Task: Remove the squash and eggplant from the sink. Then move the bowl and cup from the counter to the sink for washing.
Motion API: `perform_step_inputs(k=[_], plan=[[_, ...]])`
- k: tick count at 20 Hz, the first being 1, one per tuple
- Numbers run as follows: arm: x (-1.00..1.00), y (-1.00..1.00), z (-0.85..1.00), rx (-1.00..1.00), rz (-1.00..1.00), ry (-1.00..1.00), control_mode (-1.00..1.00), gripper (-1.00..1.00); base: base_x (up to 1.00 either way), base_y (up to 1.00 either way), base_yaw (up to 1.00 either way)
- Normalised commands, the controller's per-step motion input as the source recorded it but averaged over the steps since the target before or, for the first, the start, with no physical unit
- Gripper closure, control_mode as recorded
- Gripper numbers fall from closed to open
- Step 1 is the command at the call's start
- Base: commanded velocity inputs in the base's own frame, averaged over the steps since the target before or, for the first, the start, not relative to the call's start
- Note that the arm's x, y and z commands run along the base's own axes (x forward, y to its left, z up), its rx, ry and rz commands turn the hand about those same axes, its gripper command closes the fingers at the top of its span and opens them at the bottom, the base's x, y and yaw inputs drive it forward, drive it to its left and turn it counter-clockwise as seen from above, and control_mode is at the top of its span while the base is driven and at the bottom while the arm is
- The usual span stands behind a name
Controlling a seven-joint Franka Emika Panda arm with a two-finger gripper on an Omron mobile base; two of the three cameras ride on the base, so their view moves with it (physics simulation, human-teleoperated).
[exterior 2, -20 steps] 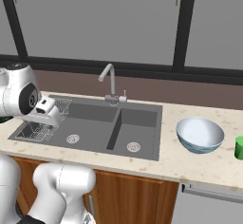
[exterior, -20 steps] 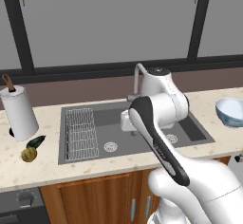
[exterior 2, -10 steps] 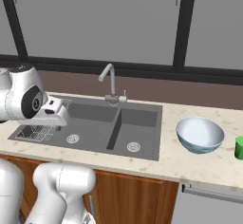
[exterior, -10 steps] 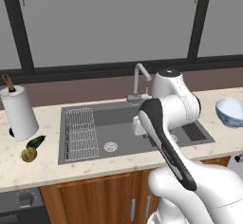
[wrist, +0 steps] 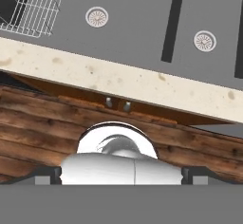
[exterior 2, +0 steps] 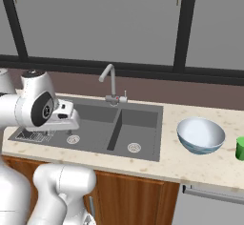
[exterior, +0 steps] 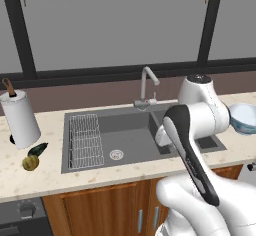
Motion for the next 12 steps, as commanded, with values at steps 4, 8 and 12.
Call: perform_step_inputs(k=[4, 8, 12], plan=[[-0.09, -0.39, 0.0, 0.0, 0.0, 0.0, -1.0, -1.0, 0.0, 0.0, 0.0], [-0.02, -0.36, 0.0, -0.01, 0.0, -0.01, -1.0, -1.0, 0.0, 0.0, 0.0], [0.0, -0.33, 0.0, -0.05, 0.0, -0.01, -1.0, -1.0, 0.0, 0.0, 0.0]])
